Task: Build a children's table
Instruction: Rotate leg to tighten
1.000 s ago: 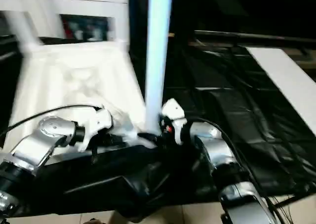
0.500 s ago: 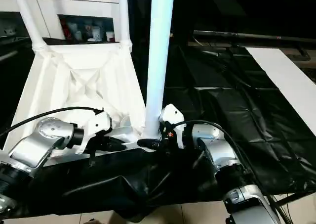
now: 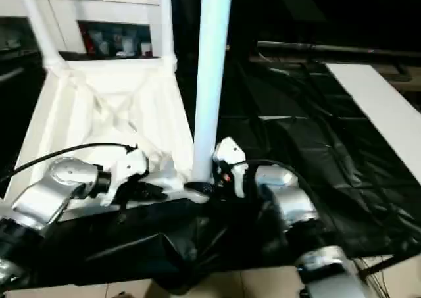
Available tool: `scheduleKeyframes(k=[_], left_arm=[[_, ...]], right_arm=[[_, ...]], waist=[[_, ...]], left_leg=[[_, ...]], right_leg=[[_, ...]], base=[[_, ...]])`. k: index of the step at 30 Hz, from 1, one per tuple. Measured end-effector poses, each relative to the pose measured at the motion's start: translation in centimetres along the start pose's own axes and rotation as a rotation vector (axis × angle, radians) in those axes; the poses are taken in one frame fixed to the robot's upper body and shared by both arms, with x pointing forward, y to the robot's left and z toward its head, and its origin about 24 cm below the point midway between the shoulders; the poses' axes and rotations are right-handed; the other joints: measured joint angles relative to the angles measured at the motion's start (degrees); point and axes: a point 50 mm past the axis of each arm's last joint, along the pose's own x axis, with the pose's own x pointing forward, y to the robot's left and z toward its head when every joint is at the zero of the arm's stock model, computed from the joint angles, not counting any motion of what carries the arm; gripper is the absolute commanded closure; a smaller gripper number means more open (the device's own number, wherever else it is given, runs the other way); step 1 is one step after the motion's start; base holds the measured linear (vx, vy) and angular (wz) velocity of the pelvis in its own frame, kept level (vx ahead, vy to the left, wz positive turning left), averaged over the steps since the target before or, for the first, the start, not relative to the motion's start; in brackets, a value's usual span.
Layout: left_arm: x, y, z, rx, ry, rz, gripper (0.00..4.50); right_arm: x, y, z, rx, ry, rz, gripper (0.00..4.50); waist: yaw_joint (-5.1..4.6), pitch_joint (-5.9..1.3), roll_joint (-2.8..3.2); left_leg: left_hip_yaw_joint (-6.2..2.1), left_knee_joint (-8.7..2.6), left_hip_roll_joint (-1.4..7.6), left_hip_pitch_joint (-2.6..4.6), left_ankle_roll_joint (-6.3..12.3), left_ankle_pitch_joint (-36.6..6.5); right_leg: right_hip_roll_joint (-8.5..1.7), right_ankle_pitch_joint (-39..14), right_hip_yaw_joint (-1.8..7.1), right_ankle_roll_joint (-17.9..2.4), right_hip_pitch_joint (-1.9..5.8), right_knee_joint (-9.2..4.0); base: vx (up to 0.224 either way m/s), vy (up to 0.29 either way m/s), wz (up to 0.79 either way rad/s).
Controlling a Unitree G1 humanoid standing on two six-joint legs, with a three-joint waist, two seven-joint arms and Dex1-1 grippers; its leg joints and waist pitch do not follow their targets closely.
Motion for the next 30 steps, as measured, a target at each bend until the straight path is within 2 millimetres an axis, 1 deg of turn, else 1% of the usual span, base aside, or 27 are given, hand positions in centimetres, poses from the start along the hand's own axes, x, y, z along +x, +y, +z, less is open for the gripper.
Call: scheduleKeyframes(k=[1, 3, 6, 9, 11, 13, 15, 17, 19, 21, 23, 25, 26, 28, 29, 30], left_arm=[[0.5, 0.3, 0.2, -0.014, -0.004, 0.034, 4.50], [1.6, 0.7, 0.7, -0.039, -0.007, 0.097, 4.50], [3.4, 1.4, 1.8, -0.088, -0.012, 0.215, 4.50], [4.5, 1.6, 2.4, -0.110, -0.010, 0.274, 4.50], [4.8, 1.7, 2.6, -0.111, -0.010, 0.288, 4.50], [5.0, 1.7, 2.7, -0.109, -0.012, 0.287, 4.50], [5.0, 1.7, 2.6, -0.103, -0.013, 0.286, 4.50], [4.8, 1.9, 2.6, -0.091, -0.012, 0.297, 4.50], [4.0, 2.5, 2.2, -0.083, -0.006, 0.323, 4.50], [3.6, 2.7, 2.1, -0.071, -0.005, 0.331, 4.50], [3.4, 2.7, 2.2, -0.052, -0.006, 0.316, 4.50], [3.1, 2.6, 2.2, -0.036, -0.007, 0.289, 4.50], [2.9, 2.5, 2.1, -0.024, -0.007, 0.274, 4.50], [2.2, 2.1, 1.7, -0.001, -0.012, 0.212, 4.50], [1.8, 1.8, 1.5, 0.006, -0.018, 0.177, 4.50], [1.4, 1.6, 1.4, 0.011, -0.022, 0.138, 4.50]], right_arm=[[0.4, -0.2, -0.1, 0.031, -0.009, -0.067, 1.88], [1.1, -0.8, 0.1, 0.082, -0.014, -0.207, 1.88], [2.6, -1.5, 0.7, 0.161, -0.007, -0.450, 1.88], [3.7, -1.6, 1.0, 0.211, 0.003, -0.587, 1.88], [3.9, -1.7, 1.2, 0.216, 0.006, -0.621, 1.88], [4.1, -1.5, 1.2, 0.212, -0.005, -0.612, 1.88], [4.0, -1.6, 1.2, 0.209, -0.018, -0.591, 1.19], [3.9, -1.5, 1.1, 0.212, -0.038, -0.550, 1.16], [3.8, -1.1, 1.1, 0.217, -0.068, -0.481, 0.91], [3.6, -1.3, 1.3, 0.192, -0.072, -0.430, 0.71], [3.2, -1.4, 1.9, 0.145, -0.084, -0.370, 0.59], [2.3, -1.7, 2.5, 0.060, -0.071, -0.281, 0.34], [1.9, -1.7, 2.4, 0.039, -0.062, -0.251, 0.27], [0.6, -1.7, 2.2, -0.034, -0.031, -0.163, 0.27], [0.1, -1.7, 1.8, -0.055, -0.010, -0.119, 0.27], [-0.5, -1.7, 1.4, -0.068, 0.012, -0.081, 0.27]], waist=[[-0.29, 0.02, 0.03], [-0.57, 0.03, 0.13], [-0.58, -0.01, 0.38], [-0.46, -0.03, 0.45], [-0.40, -0.04, 0.45], [-0.35, -0.05, 0.53], [-0.34, -0.04, 0.63], [-0.49, -0.05, 0.62], [-0.88, -0.04, 0.60], [-0.95, -0.03, 0.59], [-0.89, -0.04, 0.60], [-0.76, -0.04, 0.60], [-0.70, -0.05, 0.59], [-0.70, -0.05, 0.59], [-0.61, -0.05, 0.58], [-0.53, -0.05, 0.59]], left_leg=[[0.00, -0.02, -0.01, 0.08, -0.01, 0.0], [-0.02, -0.04, -0.02, 0.14, -0.01, 0.0], [-0.05, -0.05, -0.07, 0.11, -0.01, 0.0], [-0.07, -0.05, -0.09, 0.10, -0.01, 0.0], [-0.10, -0.05, -0.10, 0.03, -0.01, 0.0], [-0.11, -0.05, -0.11, 0.03, 0.00, 0.0], [-0.11, -0.06, -0.12, 0.00, 0.00, 0.0], [-0.12, -0.13, -0.11, 0.01, 0.00, 0.0], [-0.20, -0.21, -0.09, -0.02, -0.01, 0.0], [-0.42, -0.25, -0.09, -0.32, -0.10, 0.1], [-0.46, -0.31, -0.09, -0.35, -0.16, 0.1], [-0.46, -0.36, -0.08, -0.41, -0.17, 0.1], [-0.45, -0.36, -0.06, -0.41, -0.17, 0.1], [-0.45, -0.36, -0.05, -0.49, -0.16, 0.1], [-0.44, -0.34, -0.03, -0.75, -0.16, 0.1], [-0.43, -0.34, -0.03, -0.74, -0.14, 0.1]], right_leg=[[0.00, 0.0, 0.01, 0.0, 0.06, -0.01], [0.00, 0.0, 0.01, 0.1, 0.09, -0.03], [-0.01, 0.0, 0.03, 0.1, 0.07, -0.09], [-0.01, 0.0, 0.04, 0.1, 0.12, -0.11], [-0.01, 0.0, 0.03, 0.1, 0.15, -0.17], [-0.01, 0.0, 0.05, 0.1, 0.25, -0.22], [-0.02, 0.0, 0.06, 0.1, 0.27, -0.21], [-0.01, 0.1, 0.04, 0.2, 0.27, -0.18], [0.01, 0.2, -0.05, 0.3, 0.17, -0.14], [0.04, 0.2, -0.19, 0.3, -0.01, -0.15], [0.06, 0.2, -0.18, 0.3, -0.26, -0.13], [0.09, 0.4, -0.18, 0.1, -0.39, -0.14], [0.10, 0.3, -0.19, 0.1, -0.38, -0.15], [0.12, 0.2, -0.17, 0.2, -0.46, -0.18], [0.13, 0.1, -0.18, 0.1, -0.47, -0.19], [0.13, 0.1, -0.19, 0.1, -0.54, -0.26]], base=[[0.000, 0.000, 0.00], [0.000, 0.000, 0.00], [0.000, 0.000, 0.00], [0.000, 0.000, 0.00], [0.000, 0.000, 0.00], [0.000, 0.000, 0.00], [0.000, 0.000, 0.00], [0.000, 0.000, 0.00], [0.000, 0.000, 0.00], [0.000, 0.000, 0.00], [0.000, 0.000, 0.00], [0.000, 0.000, 0.00], [0.000, 0.000, 0.00], [0.000, 0.000, 0.00], [0.000, 0.000, 0.00], [0.000, 0.000, 0.00]])
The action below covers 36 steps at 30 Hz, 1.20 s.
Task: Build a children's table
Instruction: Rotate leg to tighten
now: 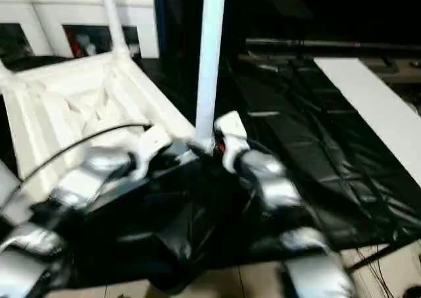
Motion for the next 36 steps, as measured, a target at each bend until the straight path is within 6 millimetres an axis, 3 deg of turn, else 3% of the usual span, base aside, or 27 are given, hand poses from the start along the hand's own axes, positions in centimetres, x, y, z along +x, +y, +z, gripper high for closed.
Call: scheduleKeyframes(k=[11, 15, 27, 32, 36], left_arm=[[-1.6, -1.1, -0.7, -0.003, -0.001, -0.181, 4.50], [-2.1, -1.1, -0.9, -0.008, 0.008, -0.189, 4.50], [-2.4, -1.2, -1.1, -0.016, 0.014, -0.206, 4.50], [-2.5, -1.2, -1.1, -0.023, 0.017, -0.208, 4.50], [-2.1, -0.5, -1.2, -0.048, 0.013, -0.111, 4.50]], right_arm=[[-1.6, 1.0, -0.5, -0.052, 0.025, 0.200, 0.27], [-2.0, 1.1, -0.9, -0.042, 0.051, 0.232, 0.84], [-2.1, 1.0, -0.9, -0.039, 0.052, 0.237, 1.69], [-1.8, 1.2, -1.0, -0.017, 0.037, 0.229, 1.85], [0.4, 1.4, -1.4, 0.120, -0.027, 0.042, 1.86]], waist=[[1.31, 0.07, -0.11], [1.29, 0.08, -0.14], [1.29, 0.08, -0.15], [1.14, 0.07, -0.17], [-0.39, 0.17, -0.40]], left_leg=[[0.32, 0.23, 0.02, -0.06, 0.17, -0.1], [0.32, 0.22, 0.05, -0.03, 0.16, -0.1], [0.32, 0.23, 0.05, -0.05, 0.16, -0.1], [0.32, 0.22, 0.06, -0.03, 0.16, -0.1], [0.31, 0.30, 0.11, 0.14, 0.02, 0.0]], right_leg=[[-0.14, 0.0, 0.08, -0.1, -0.04, -0.04], [-0.12, 0.0, 0.06, -0.1, -0.04, 0.00], [-0.12, 0.0, 0.06, -0.1, -0.04, -0.01], [-0.11, 0.0, 0.06, -0.1, -0.04, 0.01], [-0.05, 0.2, 0.10, -0.2, -0.04, 0.23]], base=[[0.000, 0.000, 0.00], [0.000, 0.000, 0.00], [0.000, 0.000, 0.00], [0.000, 0.000, 0.00], [0.000, 0.000, 0.00]])
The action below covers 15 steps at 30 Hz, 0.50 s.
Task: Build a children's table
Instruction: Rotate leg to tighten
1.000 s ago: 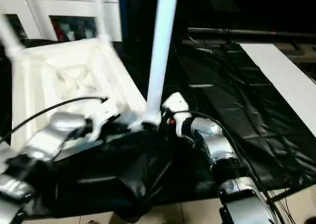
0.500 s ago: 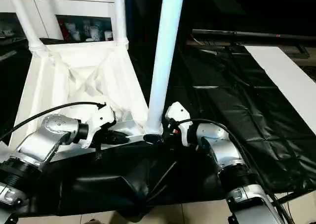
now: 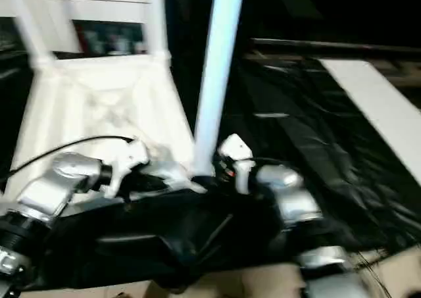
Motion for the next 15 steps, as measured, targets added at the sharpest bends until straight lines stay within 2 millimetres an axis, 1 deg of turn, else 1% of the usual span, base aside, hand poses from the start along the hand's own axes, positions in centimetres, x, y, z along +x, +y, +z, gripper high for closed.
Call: scheduleKeyframes(k=[3, 6, 8, 11, 13, 15], left_arm=[[1.5, 0.8, 0.7, -0.020, -0.003, 0.121, 4.50], [3.0, 1.1, 1.7, -0.044, -0.013, 0.200, 4.50], [3.8, 1.2, 2.2, -0.053, -0.009, 0.242, 4.50], [4.6, 1.1, 2.7, -0.056, -0.011, 0.267, 4.50], [5.1, 1.1, 2.9, -0.041, -0.007, 0.273, 4.50], [5.4, 1.1, 3.0, -0.027, -0.004, 0.274, 4.50]], right_arm=[[1.7, -0.6, 0.4, 0.062, -0.013, -0.209, 1.86], [2.9, -0.9, 0.7, 0.131, -0.020, -0.367, 1.86], [3.4, -1.1, 0.9, 0.142, -0.016, -0.452, 1.87], [3.7, -1.0, 1.1, 0.128, -0.010, -0.517, 1.87], [4.1, -0.7, 1.1, 0.101, -0.004, -0.518, 1.87], [4.0, -0.8, 1.0, 0.086, -0.009, -0.520, 1.87]], waist=[[-0.72, 0.02, -0.02], [-1.00, 0.02, -0.02], [-1.04, 0.01, -0.02], [-0.87, -0.05, 0.09], [-0.62, -0.12, 0.21], [-0.21, -0.15, 0.26]], left_leg=[[-0.01, 0.02, -0.02, 0.18, -0.09, 0.1], [-0.04, 0.00, -0.03, 0.32, -0.10, 0.1], [-0.04, -0.01, -0.03, 0.31, -0.10, 0.1], [-0.05, -0.01, -0.04, 0.29, -0.10, 0.1], [-0.04, -0.01, -0.06, 0.29, -0.09, 0.0], [-0.04, -0.03, -0.07, 0.30, -0.09, 0.0]], right_leg=[[0.00, 0.2, 0.01, -0.1, 0.04, -0.05], [0.00, 0.1, -0.01, 0.1, 0.14, -0.01], [0.00, 0.1, 0.00, 0.1, 0.14, -0.03], [0.00, 0.2, 0.00, 0.1, 0.20, -0.08], [-0.02, 0.2, 0.01, 0.0, 0.24, -0.15], [-0.03, 0.2, 0.01, 0.0, 0.24, -0.17]], base=[[0.000, 0.000, 0.00], [0.000, 0.000, 0.00], [0.000, 0.000, 0.00], [0.000, 0.000, 0.00], [0.000, 0.000, 0.00], [0.000, 0.000, 0.00]])
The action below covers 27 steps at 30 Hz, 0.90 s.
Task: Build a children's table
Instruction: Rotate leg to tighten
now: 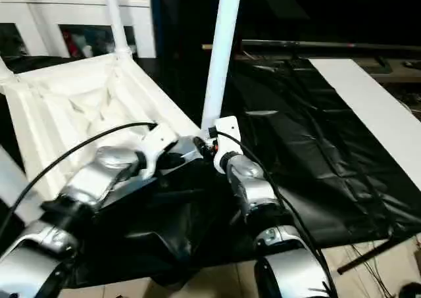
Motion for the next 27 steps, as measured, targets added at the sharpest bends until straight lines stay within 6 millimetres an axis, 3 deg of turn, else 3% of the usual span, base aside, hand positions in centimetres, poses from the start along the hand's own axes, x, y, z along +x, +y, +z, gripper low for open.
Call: scheduleKeyframes(k=[1, 2, 3, 5, 9, 12, 20, 25, 27], left_arm=[[0.0, 0.0, 0.0, 0.007, -0.001, 0.000, 4.50], [0.0, 0.0, 0.0, 0.014, -0.002, 0.000, 4.50], [-0.1, 0.1, 0.0, 0.025, 0.001, -0.002, 4.50], [-0.5, 0.3, -0.3, 0.037, 0.003, -0.019, 4.50], [-1.3, 0.4, -0.6, 0.047, -0.002, -0.063, 4.50], [-2.2, 0.1, -1.0, 0.040, -0.015, -0.159, 4.50], [-4.8, -0.1, -2.6, 0.042, -0.011, -0.381, 4.50], [-4.8, -0.5, -2.4, 0.047, -0.012, -0.419, 4.50], [-4.8, -0.5, -2.4, 0.046, -0.012, -0.422, 4.50]], right_arm=[[0.0, -0.1, 0.0, 0.005, -0.005, 0.005, 1.87], [-0.1, -0.2, 0.0, 0.010, -0.009, 0.012, 1.31], [-0.2, -0.4, -0.1, 0.013, -0.015, 0.024, 1.17], [-0.5, -0.6, 0.0, 0.011, -0.030, 0.086, 1.17], [-1.4, -1.3, 1.0, -0.047, -0.070, 0.227, 0.69], [-2.7, -2.3, 1.3, -0.155, -0.049, 0.388, 0.66], [-5.1, -3.2, 0.2, -0.221, 0.037, 0.633, 0.66], [-5.6, -3.2, 0.3, -0.233, 0.061, 0.693, 0.66], [-5.6, -3.2, 0.1, -0.226, 0.068, 0.696, 1.01]], waist=[[0.16, 0.01, 0.03], [0.26, 0.04, 0.06], [0.37, 0.07, 0.13], [0.40, 0.09, 0.16], [0.20, 0.13, 0.21], [0.59, 0.14, 0.23], [1.51, 0.30, 0.53], [1.83, 0.30, 0.51], [1.81, 0.30, 0.52]], left_leg=[[0.00, -0.01, 0.00, 0.00, 0.00, 0.0], [0.00, -0.02, 0.00, -0.01, 0.00, 0.0], [0.00, -0.05, 0.00, -0.02, 0.00, 0.0], [0.00, -0.11, 0.01, -0.02, 0.00, 0.0], [-0.02, -0.20, 0.06, -0.06, -0.01, 0.0], [-0.02, -0.21, 0.06, -0.11, 0.00, 0.0], [0.03, -0.08, 0.05, -0.41, 0.09, 0.0], [0.06, -0.03, 0.05, -0.40, 0.09, 0.0], [0.05, -0.04, 0.06, -0.38, 0.08, 0.0]], right_leg=[[0.00, -0.1, 0.00, 0.1, -0.01, 0.00], [0.00, -0.1, -0.01, 0.2, -0.03, 0.00], [0.00, -0.1, -0.01, 0.2, -0.05, 0.01], [0.01, 0.0, -0.02, 0.1, -0.09, 0.01], [0.09, 0.0, -0.03, 0.0, -0.18, 0.01], [0.09, -0.1, -0.04, 0.1, -0.17, -0.07], [0.00, -0.1, -0.06, 0.1, -0.20, -0.21], [-0.03, -0.1, -0.06, 0.1, -0.19, -0.19], [-0.02, -0.1, -0.06, 0.1, -0.20, -0.16]], base=[[0.000, 0.000, 0.00], [0.000, 0.000, 0.00], [0.000, 0.000, 0.00], [0.000, 0.000, 0.00], [0.000, 0.000, 0.00], [0.000, 0.000, 0.00], [0.000, 0.000, 0.00], [0.000, 0.000, 0.00], [0.000, 0.000, 0.00]])
